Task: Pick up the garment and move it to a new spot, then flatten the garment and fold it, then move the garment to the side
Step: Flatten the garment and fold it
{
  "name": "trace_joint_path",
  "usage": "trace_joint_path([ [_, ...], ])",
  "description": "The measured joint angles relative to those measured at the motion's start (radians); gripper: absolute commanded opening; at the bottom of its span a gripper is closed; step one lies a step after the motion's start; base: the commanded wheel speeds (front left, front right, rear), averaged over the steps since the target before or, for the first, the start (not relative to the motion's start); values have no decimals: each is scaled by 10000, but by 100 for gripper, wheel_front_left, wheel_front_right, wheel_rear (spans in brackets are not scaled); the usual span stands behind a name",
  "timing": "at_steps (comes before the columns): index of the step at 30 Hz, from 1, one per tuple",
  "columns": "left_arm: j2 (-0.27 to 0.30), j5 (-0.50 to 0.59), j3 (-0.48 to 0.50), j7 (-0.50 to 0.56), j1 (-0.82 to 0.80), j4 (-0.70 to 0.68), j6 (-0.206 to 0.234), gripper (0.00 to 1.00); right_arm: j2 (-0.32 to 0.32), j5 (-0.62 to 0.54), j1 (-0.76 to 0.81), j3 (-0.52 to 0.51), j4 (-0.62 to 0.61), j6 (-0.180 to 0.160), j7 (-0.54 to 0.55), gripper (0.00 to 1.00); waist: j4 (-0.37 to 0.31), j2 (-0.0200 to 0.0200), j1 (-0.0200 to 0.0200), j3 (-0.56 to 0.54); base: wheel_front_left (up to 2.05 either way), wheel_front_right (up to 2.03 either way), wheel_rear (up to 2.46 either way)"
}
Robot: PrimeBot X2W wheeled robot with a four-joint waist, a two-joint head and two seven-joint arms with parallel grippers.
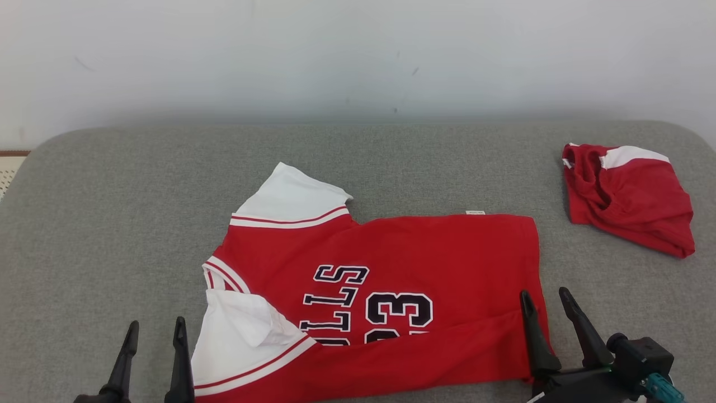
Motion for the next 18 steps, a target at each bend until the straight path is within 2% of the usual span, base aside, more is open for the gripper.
trace_joint_path([
  [5,222,-113,-92,0,-668,606,-556,100,38,0,-192,109,21,0,-2,100,-169,0,0,145,0,0,0],
  [11,901,-362,-230,439,-2392,1078,-1091,100,213,12,-645,357,67,0,-27,100,-464,0,0,445,0,0,0],
  [18,2034,-807,-522,1607,-4641,1651,-1421,100,729,138,-1675,708,221,0,-42,100,-1034,1,1,953,0,0,0],
])
